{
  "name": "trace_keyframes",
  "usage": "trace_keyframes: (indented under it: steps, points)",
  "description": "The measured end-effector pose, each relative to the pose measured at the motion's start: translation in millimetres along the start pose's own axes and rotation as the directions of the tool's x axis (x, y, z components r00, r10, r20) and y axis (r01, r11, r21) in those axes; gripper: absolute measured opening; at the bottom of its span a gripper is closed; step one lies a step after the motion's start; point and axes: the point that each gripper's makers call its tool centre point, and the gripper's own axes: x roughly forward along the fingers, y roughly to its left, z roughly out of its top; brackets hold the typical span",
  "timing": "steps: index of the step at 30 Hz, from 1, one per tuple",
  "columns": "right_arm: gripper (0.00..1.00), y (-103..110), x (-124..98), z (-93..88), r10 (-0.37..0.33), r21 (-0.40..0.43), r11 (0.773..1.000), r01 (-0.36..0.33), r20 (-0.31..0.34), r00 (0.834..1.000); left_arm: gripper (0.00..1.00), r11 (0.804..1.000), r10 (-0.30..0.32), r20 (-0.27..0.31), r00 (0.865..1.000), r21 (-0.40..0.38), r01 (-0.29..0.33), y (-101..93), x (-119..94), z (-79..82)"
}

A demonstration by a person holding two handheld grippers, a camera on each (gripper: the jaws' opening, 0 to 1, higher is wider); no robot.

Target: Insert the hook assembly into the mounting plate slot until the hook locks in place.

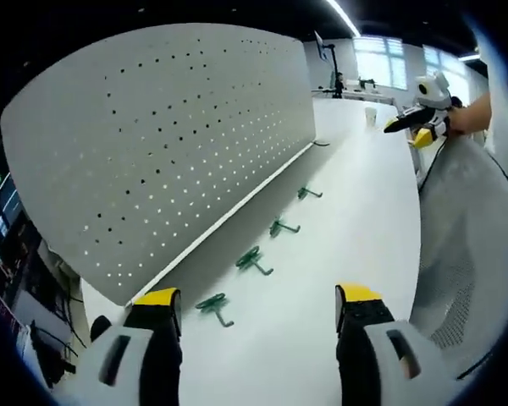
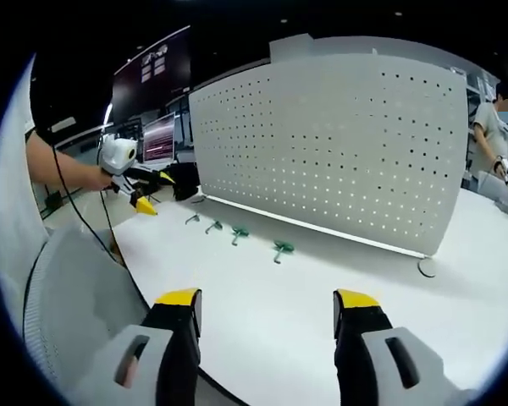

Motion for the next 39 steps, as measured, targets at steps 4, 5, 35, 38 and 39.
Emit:
trace_keyframes:
  steps: [4,5,35,38,39]
  points:
    - [0.61,-1.5,-0.6,-0.4,-0.004,0.003,1.0,0.004,-0.002,1.0,0.76,0.998,-0.027,-0.032,0.999,0.051,0.029,0.6,5.0,-3.6]
    - [0.61,-2.0,-0.8,-0.6,-0.004,0.005,1.0,0.004,-0.003,1.0,0.76,0.998,-0.031,-0.032,0.999,0.06,0.033,0.9,5.9,-3.2]
    - [0.6,-0.8,0.8,-6.8,0.003,0.003,1.0,-0.003,-0.034,0.999,0.73,0.908,-0.207,-0.249,0.946,0.312,0.281,10.1,34.4,-32.5]
    - [0.6,-1.3,0.8,-7.2,0.0,0.005,1.0,0.0,-0.035,0.999,0.73,0.897,-0.212,-0.269,0.939,0.327,0.297,15.0,35.7,-35.5]
    - [0.6,-1.6,0.7,-7.5,0.0,0.006,1.0,0.0,-0.035,0.999,0.72,0.894,-0.215,-0.276,0.937,0.33,0.303,16.2,35.8,-36.6]
